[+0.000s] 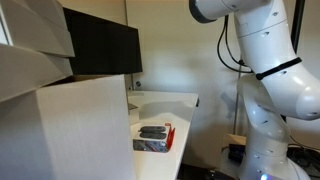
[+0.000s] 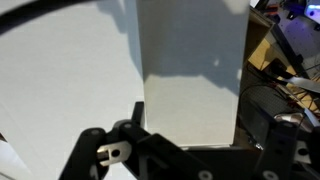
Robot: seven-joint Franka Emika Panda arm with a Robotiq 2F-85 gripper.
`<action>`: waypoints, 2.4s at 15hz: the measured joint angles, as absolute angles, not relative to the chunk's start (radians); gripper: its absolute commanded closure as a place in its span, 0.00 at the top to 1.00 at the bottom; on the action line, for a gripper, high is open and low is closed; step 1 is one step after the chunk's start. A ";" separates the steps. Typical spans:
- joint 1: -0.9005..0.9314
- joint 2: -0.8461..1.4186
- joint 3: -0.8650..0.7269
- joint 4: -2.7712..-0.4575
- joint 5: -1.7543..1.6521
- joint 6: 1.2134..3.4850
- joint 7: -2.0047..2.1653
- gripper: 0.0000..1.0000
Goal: Pick up the two box and put them on the table
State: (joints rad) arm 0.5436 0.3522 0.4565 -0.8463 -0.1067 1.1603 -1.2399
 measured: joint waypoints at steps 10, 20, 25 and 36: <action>0.543 0.349 0.455 -0.893 -0.107 1.166 -1.240 0.60; 0.529 0.328 0.407 -0.916 -0.109 1.173 -1.204 0.60; 0.485 0.301 0.358 -0.949 -0.107 1.179 -1.188 0.60; 0.358 0.215 0.262 -1.071 -0.052 1.245 -1.158 0.60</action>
State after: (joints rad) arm 0.3580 0.2149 0.2617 -1.0709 -0.0520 1.2450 -1.1579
